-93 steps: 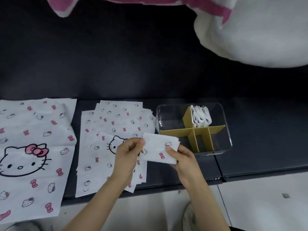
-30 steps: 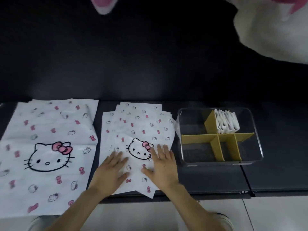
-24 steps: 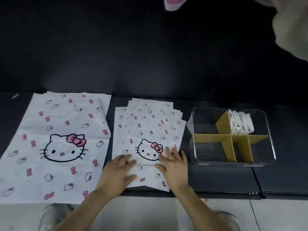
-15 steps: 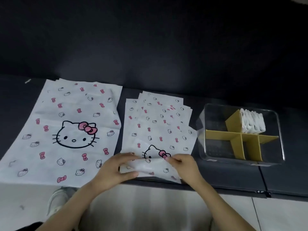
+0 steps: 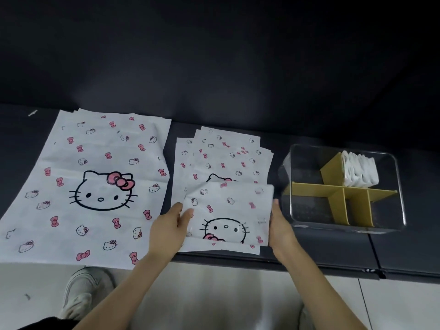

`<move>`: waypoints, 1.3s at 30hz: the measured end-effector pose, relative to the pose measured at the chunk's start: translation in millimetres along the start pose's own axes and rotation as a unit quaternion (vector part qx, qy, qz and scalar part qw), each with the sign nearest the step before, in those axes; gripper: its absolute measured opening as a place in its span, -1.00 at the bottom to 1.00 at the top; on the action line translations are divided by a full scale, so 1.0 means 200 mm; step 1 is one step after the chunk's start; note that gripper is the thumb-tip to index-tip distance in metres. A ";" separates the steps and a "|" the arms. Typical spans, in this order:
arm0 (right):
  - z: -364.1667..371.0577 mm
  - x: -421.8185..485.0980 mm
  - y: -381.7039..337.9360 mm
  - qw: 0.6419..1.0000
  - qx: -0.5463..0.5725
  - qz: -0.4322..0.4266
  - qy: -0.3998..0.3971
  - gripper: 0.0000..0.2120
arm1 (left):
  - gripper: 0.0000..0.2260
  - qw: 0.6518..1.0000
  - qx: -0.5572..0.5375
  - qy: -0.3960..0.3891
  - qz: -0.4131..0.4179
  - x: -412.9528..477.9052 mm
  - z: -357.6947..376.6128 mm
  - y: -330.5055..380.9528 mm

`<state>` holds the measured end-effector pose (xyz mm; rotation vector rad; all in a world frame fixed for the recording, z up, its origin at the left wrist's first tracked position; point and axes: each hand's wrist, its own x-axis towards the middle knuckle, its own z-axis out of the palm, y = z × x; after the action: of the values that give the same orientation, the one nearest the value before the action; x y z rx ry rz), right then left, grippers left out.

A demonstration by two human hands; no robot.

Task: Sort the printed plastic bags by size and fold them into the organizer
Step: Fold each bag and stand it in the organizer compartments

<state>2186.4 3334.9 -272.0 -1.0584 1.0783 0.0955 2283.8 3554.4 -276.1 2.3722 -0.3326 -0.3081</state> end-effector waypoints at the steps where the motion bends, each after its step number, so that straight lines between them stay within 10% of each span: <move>1: -0.01 -0.02 0.01 1.000 0.003 -0.007 0.007 -0.50 | -0.69 1.000 0.029 0.006 0.000 0.00 0.01 0.00; 5: 0.01 -0.04 0.05 0.987 -0.115 -0.099 0.056 -0.59 | -0.84 0.996 0.079 -0.002 -0.030 -0.02 0.06 -0.02; 10: 0.04 0.03 0.08 0.964 -0.199 -0.139 0.108 -0.64 | -0.53 0.988 0.112 -0.013 -0.101 -0.03 0.06 -0.01; 14: 0.04 0.06 0.08 0.960 -0.223 -0.132 0.108 -0.62 | -0.63 0.942 0.281 0.118 0.139 -0.05 0.10 0.00; 17: 0.04 0.06 0.09 0.958 -0.223 -0.135 0.119 -0.60 | -0.62 0.928 0.243 0.070 0.275 -0.06 0.22 0.01; 39: 0.07 0.05 0.08 0.944 -0.255 -0.143 0.153 -0.71 | -0.46 0.950 0.246 -0.036 0.188 -0.09 0.36 -0.06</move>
<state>2192.5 3349.2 -290.1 -1.7338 1.1946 -0.0285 2246.3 3523.4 -334.3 2.7076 -0.9785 -0.1384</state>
